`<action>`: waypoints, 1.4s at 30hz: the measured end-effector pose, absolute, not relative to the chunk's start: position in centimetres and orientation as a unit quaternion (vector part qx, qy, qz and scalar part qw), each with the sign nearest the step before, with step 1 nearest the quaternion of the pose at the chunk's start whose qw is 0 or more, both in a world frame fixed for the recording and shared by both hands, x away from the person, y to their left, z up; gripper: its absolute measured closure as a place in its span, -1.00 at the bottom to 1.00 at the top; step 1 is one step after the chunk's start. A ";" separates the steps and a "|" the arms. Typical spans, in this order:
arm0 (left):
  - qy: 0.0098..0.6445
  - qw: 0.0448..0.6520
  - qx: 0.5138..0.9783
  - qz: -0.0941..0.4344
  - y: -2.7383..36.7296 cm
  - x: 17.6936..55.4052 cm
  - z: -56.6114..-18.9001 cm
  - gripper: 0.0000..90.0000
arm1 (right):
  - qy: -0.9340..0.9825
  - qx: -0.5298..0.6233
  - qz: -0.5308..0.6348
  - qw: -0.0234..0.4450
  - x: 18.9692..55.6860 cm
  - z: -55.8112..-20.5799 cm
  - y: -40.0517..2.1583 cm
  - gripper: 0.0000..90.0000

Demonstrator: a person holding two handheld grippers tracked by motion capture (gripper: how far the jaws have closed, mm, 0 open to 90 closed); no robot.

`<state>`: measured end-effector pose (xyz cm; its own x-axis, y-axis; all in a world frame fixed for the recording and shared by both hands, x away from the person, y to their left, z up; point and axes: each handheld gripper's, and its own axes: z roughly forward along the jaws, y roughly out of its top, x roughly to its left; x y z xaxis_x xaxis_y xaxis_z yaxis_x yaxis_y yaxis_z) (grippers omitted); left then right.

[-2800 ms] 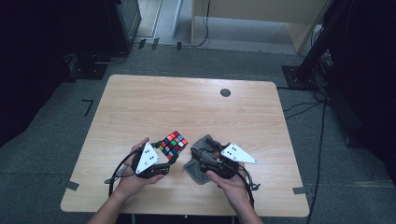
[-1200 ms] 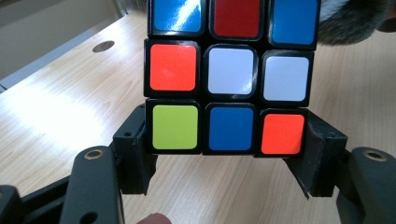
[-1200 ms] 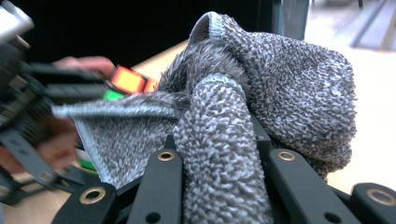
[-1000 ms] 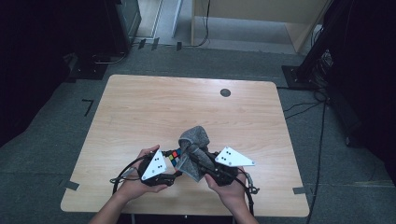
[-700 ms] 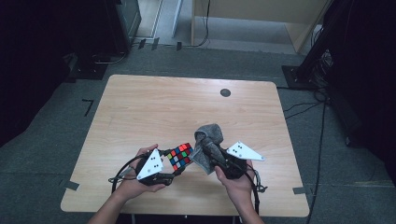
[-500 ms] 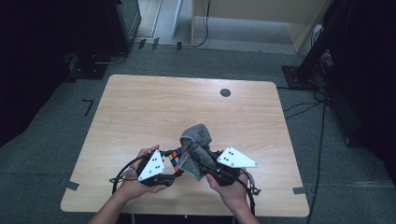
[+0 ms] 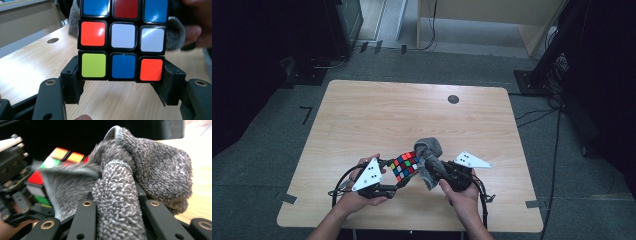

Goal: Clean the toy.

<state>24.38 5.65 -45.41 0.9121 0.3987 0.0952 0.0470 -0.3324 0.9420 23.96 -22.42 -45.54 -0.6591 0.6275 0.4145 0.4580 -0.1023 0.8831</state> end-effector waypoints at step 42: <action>0.231 0.662 0.707 0.094 8.1 25.7 -44.3 -0.25 | 0.711 0.359 0.604 -0.031 23.0 -48.4 -17.4 0.65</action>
